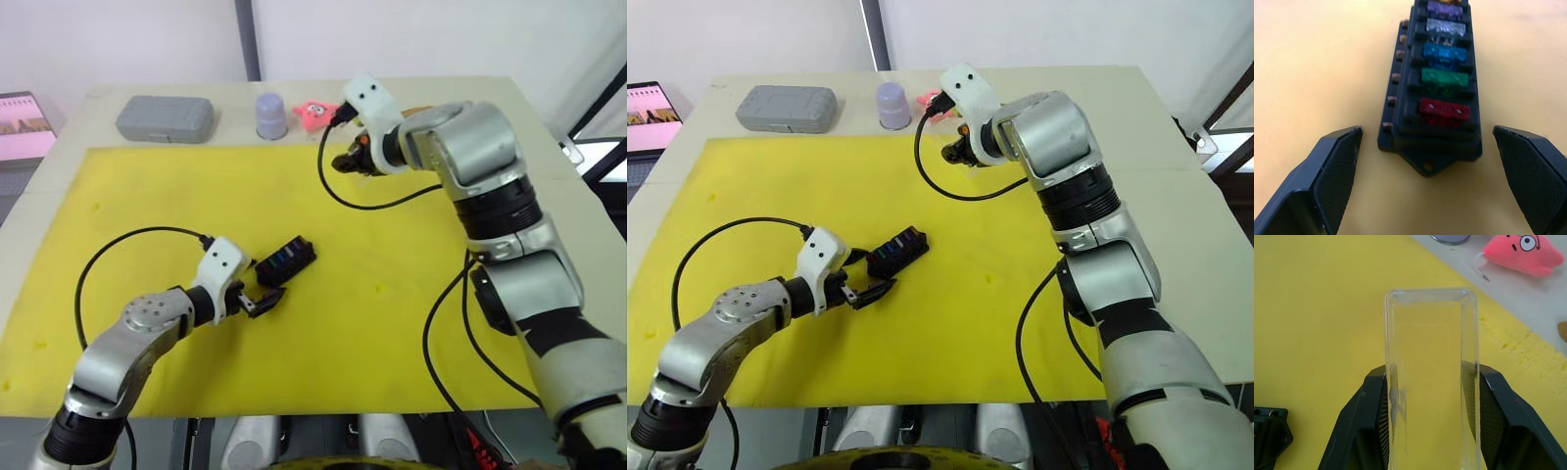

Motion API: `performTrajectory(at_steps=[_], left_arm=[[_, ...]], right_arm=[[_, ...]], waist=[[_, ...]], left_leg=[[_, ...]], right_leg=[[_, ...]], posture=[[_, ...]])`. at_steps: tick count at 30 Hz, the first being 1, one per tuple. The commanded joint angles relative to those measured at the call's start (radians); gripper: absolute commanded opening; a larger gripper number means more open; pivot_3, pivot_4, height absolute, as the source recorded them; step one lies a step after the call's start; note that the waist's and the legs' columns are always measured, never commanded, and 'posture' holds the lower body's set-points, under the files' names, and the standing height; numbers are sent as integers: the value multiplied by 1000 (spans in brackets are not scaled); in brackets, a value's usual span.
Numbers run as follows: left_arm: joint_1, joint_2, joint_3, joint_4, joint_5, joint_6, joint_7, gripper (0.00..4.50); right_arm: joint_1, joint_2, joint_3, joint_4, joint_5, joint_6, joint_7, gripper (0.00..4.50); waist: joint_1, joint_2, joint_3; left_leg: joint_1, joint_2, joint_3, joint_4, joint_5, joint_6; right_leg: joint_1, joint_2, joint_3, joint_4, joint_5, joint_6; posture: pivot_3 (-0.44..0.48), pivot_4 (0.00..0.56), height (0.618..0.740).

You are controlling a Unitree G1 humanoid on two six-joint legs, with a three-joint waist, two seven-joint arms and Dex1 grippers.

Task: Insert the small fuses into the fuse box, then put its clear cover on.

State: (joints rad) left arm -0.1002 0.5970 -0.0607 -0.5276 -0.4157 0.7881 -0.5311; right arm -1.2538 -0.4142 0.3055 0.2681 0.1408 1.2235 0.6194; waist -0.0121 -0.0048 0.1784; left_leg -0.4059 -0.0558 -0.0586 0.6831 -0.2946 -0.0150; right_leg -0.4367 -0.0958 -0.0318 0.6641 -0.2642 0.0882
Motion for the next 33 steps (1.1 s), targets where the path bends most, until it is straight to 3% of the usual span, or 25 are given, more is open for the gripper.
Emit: performTrajectory(at_steps=[1, 3, 6, 8, 9, 15, 21, 26, 33], left_arm=[[-24, 6, -14, 24, 25, -49, -25, 4500], [-38, 11, -24, 52, 39, -69, -43, 4500], [-50, 13, -34, 81, 48, -88, -66, 3646], [-51, 18, -42, 93, 50, -98, -89, 2630], [-51, 23, -46, 98, 47, -102, -105, 2547], [-86, 78, -62, 158, 36, -191, -267, 2548], [-195, 153, -128, 324, 66, -386, -556, 2548], [-327, 104, -179, 535, 115, -557, -695, 2548], [-442, 24, -213, 731, 177, -675, -780, 2548]], right_arm=[[-15, -17, -27, -48, -4, -8, -6, 1691], [-14, -22, -27, -52, -4, -7, -7, 1691], [-12, -32, -29, -60, -3, -4, -8, 1691], [-10, -37, -30, -65, -4, -2, -11, 1691], [-9, -40, -31, -68, -3, -1, -12, 1691], [-4, -80, -24, -86, 10, -31, 31, 1691], [49, -240, 43, -261, 135, -68, 329, 1691], [106, -329, 91, -416, 255, -49, 523, 1691], [148, -287, 165, -515, 313, -20, 551, 1691]], waist=[[-1, 0, 0], [0, 0, 0], [0, 0, 0], [-1, 0, 0], [-1, 0, 0], [1, 0, 0], [0, 0, 0], [-2, 0, 0], [-1, 0, 0]], left_leg=[[0, 0, 0, 0, 0, 0], [0, 0, 0, 0, 0, 0], [0, 0, 0, 0, 0, 0], [0, 0, 0, 0, 0, 0], [0, 0, 0, 0, 0, 0], [0, 0, 0, 0, 0, 0], [-1, 0, 0, 0, -1, 2], [-1, 0, 1, 0, -3, 6], [-1, 0, 1, 1, -2, 5]], right_leg=[[0, 0, 0, 0, 0, 0], [0, 0, 0, 0, 0, 0], [0, 0, 0, 0, 0, 0], [0, 0, 0, 0, 0, 0], [0, 0, 0, 0, 0, 0], [0, 0, 0, 0, 0, 0], [0, 0, 0, -2, 0, 0], [0, 1, -1, -2, 0, 0], [0, 1, -1, -1, 0, 0]], posture=[[0, 150, 731], [0, 150, 731], [0, 150, 731], [0, 150, 731], [0, 150, 731], [0, 150, 731], [0, 150, 731], [0, 150, 731], [0, 150, 731]])
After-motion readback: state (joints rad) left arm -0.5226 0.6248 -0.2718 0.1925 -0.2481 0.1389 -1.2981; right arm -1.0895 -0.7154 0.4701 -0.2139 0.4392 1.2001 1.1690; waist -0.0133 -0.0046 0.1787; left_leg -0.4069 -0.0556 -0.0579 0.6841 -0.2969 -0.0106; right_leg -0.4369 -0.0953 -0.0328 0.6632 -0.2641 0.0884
